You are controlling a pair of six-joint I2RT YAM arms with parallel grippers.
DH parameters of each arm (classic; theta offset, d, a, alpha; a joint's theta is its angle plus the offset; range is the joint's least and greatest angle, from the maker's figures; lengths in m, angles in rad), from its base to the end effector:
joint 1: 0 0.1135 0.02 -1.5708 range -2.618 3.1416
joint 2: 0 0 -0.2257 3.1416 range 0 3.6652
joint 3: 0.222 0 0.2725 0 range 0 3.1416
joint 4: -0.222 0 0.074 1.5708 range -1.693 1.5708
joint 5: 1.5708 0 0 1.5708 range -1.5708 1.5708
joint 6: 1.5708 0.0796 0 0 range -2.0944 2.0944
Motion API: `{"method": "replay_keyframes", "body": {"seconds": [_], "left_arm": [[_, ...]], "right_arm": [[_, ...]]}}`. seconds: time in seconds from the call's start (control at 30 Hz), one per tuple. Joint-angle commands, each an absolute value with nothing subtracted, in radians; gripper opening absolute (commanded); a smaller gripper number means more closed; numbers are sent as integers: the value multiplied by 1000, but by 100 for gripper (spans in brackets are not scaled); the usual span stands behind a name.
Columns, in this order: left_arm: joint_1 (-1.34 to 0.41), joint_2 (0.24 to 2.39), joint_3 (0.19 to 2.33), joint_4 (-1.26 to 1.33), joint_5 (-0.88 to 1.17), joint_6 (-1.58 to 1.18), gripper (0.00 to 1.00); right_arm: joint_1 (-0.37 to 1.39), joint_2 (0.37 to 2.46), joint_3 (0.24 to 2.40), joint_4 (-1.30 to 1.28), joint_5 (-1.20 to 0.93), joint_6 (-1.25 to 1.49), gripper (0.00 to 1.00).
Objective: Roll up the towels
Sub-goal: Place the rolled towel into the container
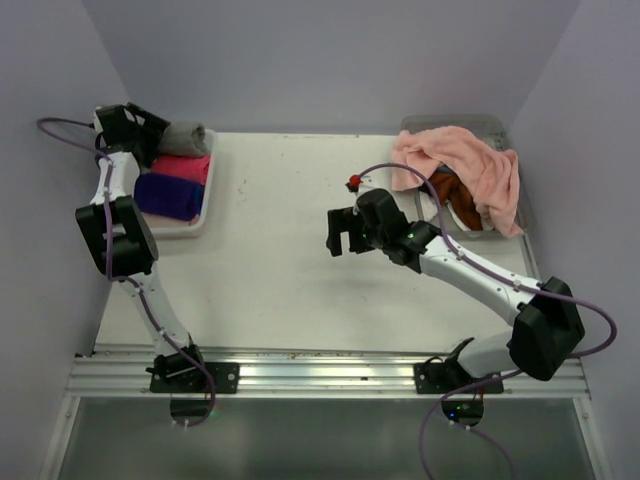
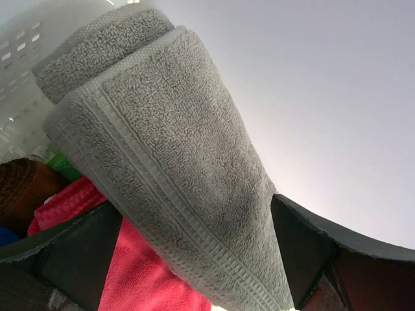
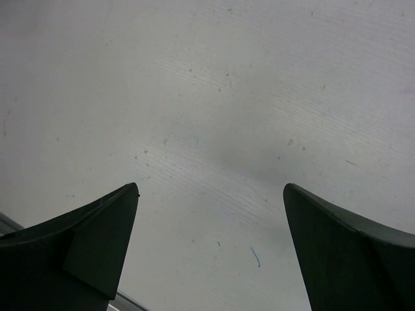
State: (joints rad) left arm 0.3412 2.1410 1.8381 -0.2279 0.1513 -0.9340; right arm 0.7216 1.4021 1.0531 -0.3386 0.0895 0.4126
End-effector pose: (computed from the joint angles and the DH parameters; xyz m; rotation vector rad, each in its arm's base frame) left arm 0.5177 0.1711 0.2042 -1.1965 1.7708 -0.5118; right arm 0.2831 0.2396 0.2042 -0.3064 2.2843 0.4981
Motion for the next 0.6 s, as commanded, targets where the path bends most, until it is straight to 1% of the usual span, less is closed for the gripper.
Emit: {"method": "replay_keyframes", "body": {"seconds": [0.0, 0.17, 0.37, 0.57], "left_arm": [[351, 2106, 1873, -241, 166, -900, 100], [334, 2074, 1847, -267, 138, -905, 100], [298, 1987, 1822, -340, 51, -890, 100], [256, 1888, 1757, -376, 44, -885, 99]], "right_arm": [[727, 1342, 1045, -331, 113, 425, 99], [729, 1325, 1042, -336, 123, 422, 98], [732, 1325, 1046, -339, 126, 414, 98], [730, 1330, 1048, -336, 123, 410, 98]]}}
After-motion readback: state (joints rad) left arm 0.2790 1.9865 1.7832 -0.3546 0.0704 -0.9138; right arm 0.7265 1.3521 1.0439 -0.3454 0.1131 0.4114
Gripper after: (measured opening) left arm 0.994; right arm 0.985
